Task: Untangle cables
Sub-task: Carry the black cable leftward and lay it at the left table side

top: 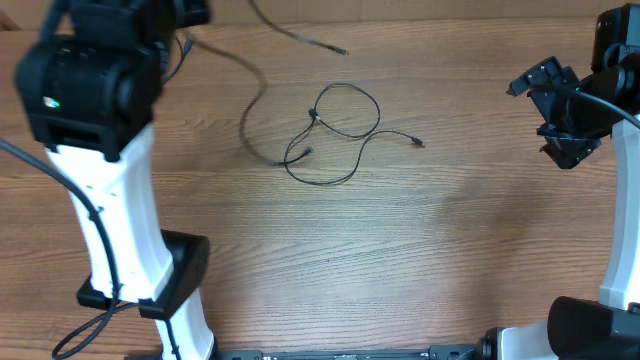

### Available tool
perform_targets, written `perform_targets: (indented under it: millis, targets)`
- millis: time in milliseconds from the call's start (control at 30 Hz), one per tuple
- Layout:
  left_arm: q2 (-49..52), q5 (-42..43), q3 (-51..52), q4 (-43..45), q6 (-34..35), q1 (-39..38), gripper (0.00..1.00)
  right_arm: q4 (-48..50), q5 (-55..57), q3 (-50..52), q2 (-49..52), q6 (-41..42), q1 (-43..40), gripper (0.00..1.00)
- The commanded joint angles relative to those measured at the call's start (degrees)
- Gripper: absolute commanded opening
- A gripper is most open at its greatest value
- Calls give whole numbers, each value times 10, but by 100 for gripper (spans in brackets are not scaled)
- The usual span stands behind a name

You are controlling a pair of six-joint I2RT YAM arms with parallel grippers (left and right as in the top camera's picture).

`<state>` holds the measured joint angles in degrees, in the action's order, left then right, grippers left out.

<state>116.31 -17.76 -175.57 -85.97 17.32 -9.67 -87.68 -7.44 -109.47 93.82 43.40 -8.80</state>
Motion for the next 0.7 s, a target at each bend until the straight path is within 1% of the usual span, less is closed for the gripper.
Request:
perform_targets:
  millis: [0, 167, 300, 500, 667]
  targets:
    - [10, -7, -4, -17, 90, 62, 4, 2, 5, -4, -2, -4, 1, 100]
    - [35, -6, -4, -52, 107, 167, 4, 2, 5, -4, -2, -4, 1, 100]
    - [61, -8, -4, -104, 154, 221, 4, 2, 5, -4, -2, -4, 1, 100]
    - [110, -9, -4, -108, 165, 271, 4, 2, 5, -4, -2, -4, 1, 100]
    - [154, -5, -4, -104, 229, 310, 4, 2, 5, -4, -2, -4, 1, 100]
